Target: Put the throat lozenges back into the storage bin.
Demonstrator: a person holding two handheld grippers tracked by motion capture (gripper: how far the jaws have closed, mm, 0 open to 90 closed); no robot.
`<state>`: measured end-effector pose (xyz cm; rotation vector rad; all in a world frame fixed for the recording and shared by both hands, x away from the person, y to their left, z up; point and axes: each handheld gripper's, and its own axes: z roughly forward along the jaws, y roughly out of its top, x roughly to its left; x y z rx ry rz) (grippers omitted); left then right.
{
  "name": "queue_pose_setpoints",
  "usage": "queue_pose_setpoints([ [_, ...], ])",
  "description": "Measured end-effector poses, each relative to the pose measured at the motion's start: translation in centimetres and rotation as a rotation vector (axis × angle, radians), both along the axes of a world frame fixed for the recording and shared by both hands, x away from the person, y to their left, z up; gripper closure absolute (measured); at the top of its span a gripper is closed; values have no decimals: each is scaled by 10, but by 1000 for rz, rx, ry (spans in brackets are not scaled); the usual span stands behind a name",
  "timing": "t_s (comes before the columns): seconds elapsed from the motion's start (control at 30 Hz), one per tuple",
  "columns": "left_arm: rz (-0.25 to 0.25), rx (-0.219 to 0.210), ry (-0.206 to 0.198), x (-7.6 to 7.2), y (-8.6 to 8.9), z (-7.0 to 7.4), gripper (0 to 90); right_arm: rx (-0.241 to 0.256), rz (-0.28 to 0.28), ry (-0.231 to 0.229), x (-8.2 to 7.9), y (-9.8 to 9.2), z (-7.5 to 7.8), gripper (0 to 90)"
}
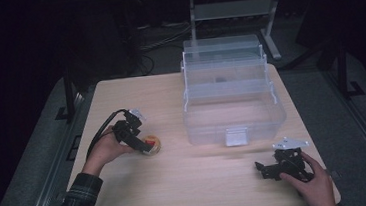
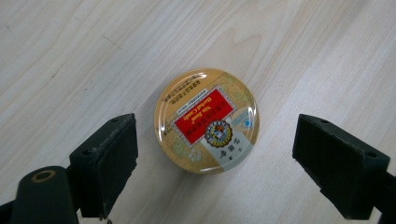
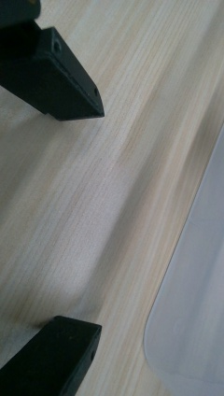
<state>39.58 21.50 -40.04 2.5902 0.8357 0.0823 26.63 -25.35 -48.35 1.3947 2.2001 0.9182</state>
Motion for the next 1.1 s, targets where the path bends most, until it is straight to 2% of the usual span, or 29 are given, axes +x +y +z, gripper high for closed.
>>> queue_pose_setpoints([
  [0.13,-8,17,10,3,-4,-6,134,-1,1,0,0,0,0,0],
  [0.47,-6,28,21,9,-9,-14,132,-1,1,0,0,0,0,0],
  [0.63,-15,59,26,13,-10,-21,132,-1,1,0,0,0,0,0],
  [0.9,-25,68,34,15,-18,-27,131,-1,1,0,0,0,0,0],
  [1.1,-32,101,43,16,-21,-33,130,-1,1,0,0,0,0,0],
])
